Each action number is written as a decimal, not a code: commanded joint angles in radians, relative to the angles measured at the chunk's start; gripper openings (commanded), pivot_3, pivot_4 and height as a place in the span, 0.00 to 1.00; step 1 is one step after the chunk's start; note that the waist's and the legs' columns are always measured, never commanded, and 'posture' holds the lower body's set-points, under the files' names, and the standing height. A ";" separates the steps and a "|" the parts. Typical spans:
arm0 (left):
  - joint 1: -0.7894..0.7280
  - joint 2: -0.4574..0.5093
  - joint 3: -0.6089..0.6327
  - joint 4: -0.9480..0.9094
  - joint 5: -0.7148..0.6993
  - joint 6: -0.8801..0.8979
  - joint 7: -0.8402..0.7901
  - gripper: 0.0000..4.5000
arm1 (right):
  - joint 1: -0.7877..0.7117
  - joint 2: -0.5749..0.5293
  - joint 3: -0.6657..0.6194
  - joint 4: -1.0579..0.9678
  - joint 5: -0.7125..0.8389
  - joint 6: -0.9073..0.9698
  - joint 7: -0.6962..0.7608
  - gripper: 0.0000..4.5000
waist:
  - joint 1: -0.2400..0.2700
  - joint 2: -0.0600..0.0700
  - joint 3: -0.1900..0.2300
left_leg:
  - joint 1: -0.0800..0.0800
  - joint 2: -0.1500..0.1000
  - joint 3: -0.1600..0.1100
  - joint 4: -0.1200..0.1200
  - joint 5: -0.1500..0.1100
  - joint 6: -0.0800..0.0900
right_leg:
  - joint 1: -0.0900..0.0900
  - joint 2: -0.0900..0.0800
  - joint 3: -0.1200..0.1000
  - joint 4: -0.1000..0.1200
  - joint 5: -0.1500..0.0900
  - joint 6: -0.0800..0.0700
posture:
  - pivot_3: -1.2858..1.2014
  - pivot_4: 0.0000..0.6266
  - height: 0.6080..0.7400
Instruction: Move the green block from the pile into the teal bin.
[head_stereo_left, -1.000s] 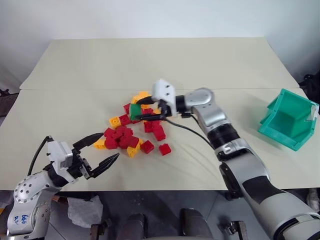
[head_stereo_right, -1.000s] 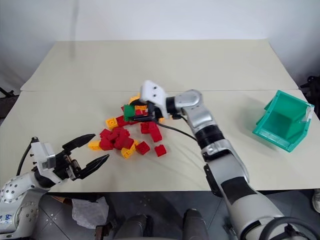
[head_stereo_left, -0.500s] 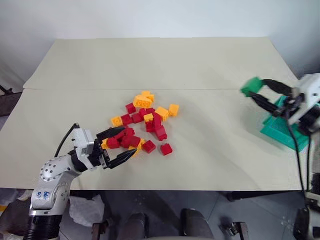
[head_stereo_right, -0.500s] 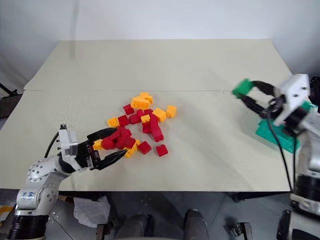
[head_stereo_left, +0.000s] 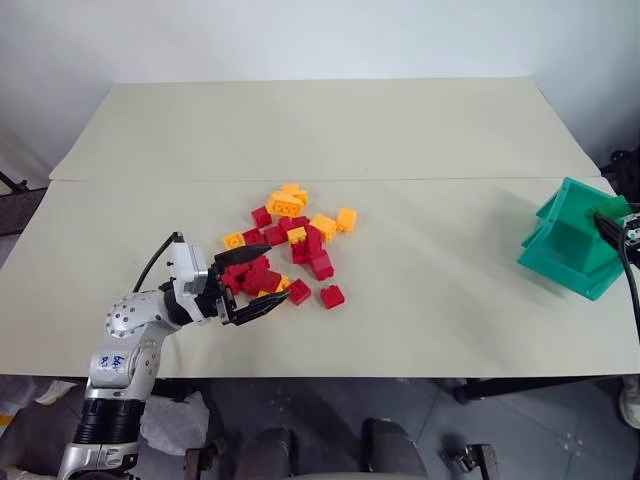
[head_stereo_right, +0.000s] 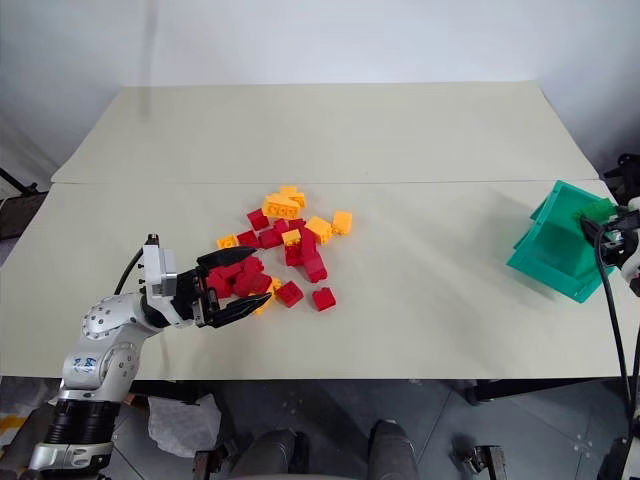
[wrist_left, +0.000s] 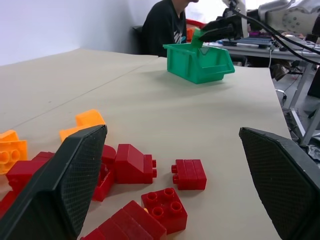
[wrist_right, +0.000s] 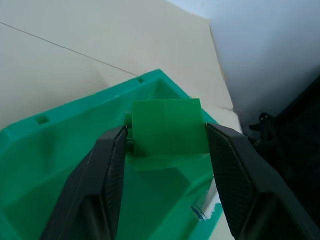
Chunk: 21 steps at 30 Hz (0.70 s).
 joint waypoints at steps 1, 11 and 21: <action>-0.006 0.022 0.033 -0.005 -0.002 -0.014 -0.004 1.00 | -0.044 -0.037 0.004 0.039 0.018 -0.013 0.000 0.69 | 0.000 0.000 0.000 | 0.000 0.000 0.000 0.000 0.000 0.000 | 0.000 0.000 0.000 0.000 0.000 0.000 | 0.52 0.24 1.00; 0.062 0.063 0.080 0.003 0.041 -0.032 0.031 1.00 | 0.039 -0.028 -0.026 -0.208 0.240 -0.095 0.294 0.99 | 0.005 0.001 0.000 | -0.001 0.000 -0.001 -0.001 0.000 0.000 | 0.000 0.000 -0.001 -0.002 0.000 0.001 | 0.52 0.24 1.00; 0.143 0.146 0.141 0.002 0.067 -0.077 0.009 1.00 | 0.412 0.054 0.084 -0.764 0.448 0.004 0.511 0.99 | 0.027 0.001 0.001 | -0.001 0.002 -0.011 -0.001 -0.001 0.000 | 0.002 0.000 -0.004 -0.003 0.001 0.001 | 0.52 0.24 1.00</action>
